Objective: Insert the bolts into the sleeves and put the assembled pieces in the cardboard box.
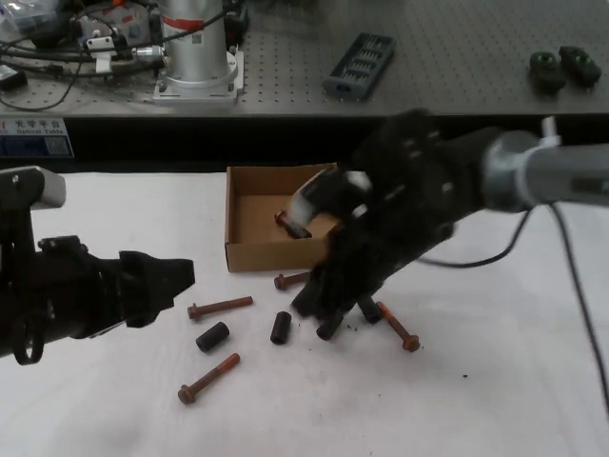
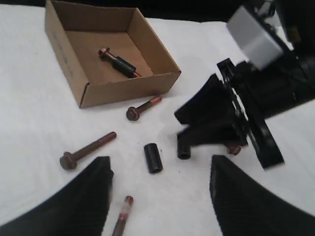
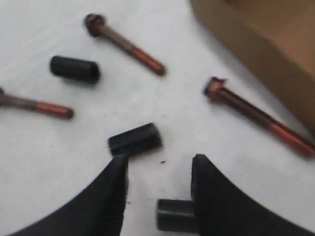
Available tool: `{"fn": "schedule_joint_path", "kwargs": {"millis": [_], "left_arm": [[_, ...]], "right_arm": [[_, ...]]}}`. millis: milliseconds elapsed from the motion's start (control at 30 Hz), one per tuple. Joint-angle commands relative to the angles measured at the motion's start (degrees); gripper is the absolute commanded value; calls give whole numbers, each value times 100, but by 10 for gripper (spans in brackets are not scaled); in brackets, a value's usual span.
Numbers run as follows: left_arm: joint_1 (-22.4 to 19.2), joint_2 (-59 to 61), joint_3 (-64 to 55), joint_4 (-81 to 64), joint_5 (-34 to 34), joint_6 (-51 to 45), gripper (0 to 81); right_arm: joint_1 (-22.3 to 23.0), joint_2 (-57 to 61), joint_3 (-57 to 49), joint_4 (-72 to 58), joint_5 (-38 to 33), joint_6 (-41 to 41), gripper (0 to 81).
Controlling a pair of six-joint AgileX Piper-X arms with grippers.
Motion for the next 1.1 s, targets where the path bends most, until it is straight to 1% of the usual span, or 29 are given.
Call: {"fn": "schedule_joint_path", "kwargs": {"millis": [0, 133, 300, 433, 500, 567, 600, 767, 933, 1067], "left_arm": [[124, -23, -83, -22, -270, 103, 431], [371, -131, -83, 64, -273, 102, 431], [658, -536, -83, 197, -427, 102, 431], [733, -865, -83, 441, -453, 102, 431], [733, -1004, -83, 620, -485, 102, 431], [733, -1110, -83, 800, -564, 102, 431], [733, -1159, -83, 890, -581, 118, 431], [733, -1385, -83, 1252, -595, 317, 431], [733, -1693, -83, 1642, -990, 689, 431], [733, -1920, -83, 2019, -1168, 971, 431]], "right_arm": [[331, -40, -28, 150, 359, -781, 313], [632, -41, -28, 106, 505, -1335, 313], [845, -41, -28, -7, 505, -1966, 313], [980, -41, -28, -241, 494, -2322, 309], [1040, -41, -28, -309, 482, -2479, 281], [1106, -10, -28, -386, 471, -2539, 245], [1136, 15, -28, -430, 472, -2538, 240], [1299, 223, -44, -496, 499, -2538, 242], [1370, 391, -44, -550, 585, -2667, 242], [1370, 524, -180, -535, 585, -2733, 242]]}}
